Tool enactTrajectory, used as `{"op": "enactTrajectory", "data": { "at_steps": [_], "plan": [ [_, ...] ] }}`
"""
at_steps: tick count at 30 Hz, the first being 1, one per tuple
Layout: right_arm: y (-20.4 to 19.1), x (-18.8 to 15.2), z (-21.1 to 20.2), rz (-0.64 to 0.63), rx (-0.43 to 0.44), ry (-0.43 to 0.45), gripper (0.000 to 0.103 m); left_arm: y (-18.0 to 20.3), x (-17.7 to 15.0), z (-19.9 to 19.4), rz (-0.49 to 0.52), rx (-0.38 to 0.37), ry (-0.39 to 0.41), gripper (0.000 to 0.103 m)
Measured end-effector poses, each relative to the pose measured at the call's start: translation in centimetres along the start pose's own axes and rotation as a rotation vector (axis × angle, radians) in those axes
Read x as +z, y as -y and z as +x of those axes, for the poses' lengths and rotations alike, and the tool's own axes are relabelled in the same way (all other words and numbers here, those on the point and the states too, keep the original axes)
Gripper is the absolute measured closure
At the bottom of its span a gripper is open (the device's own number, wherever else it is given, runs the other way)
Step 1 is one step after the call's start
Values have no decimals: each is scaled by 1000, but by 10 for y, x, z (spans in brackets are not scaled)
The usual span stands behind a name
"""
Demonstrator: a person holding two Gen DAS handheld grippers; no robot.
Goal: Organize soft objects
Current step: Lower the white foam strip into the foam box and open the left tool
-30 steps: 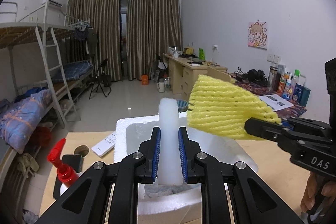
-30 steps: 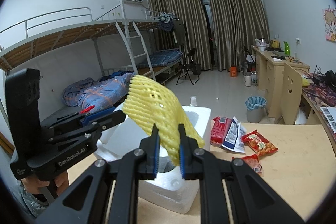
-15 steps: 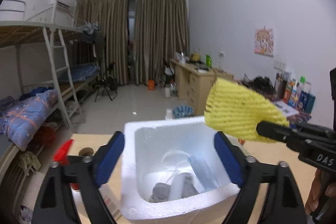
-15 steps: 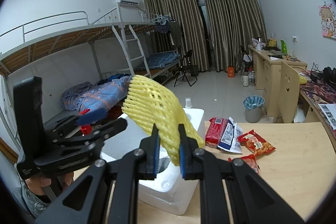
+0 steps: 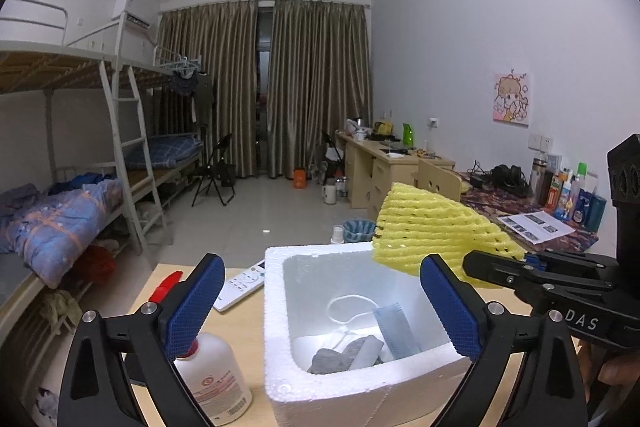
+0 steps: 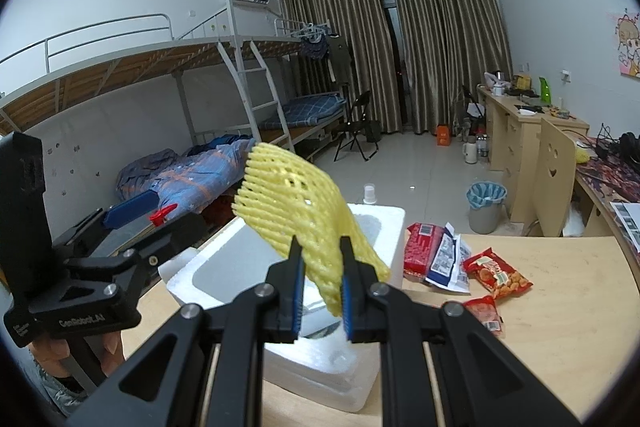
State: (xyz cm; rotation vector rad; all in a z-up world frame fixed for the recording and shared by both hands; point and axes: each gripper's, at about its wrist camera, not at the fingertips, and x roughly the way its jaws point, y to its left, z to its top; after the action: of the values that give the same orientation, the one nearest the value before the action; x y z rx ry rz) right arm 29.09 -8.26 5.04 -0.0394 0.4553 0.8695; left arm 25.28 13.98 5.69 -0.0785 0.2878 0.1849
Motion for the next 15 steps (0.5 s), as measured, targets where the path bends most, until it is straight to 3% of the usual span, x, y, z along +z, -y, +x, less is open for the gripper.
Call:
{"op": "enactTrajectory", "data": {
  "at_steps": [15],
  "plan": [
    [-9, 8, 39, -33, 1, -65, 84, -19, 3, -2, -33, 48, -13, 2]
  ]
}}
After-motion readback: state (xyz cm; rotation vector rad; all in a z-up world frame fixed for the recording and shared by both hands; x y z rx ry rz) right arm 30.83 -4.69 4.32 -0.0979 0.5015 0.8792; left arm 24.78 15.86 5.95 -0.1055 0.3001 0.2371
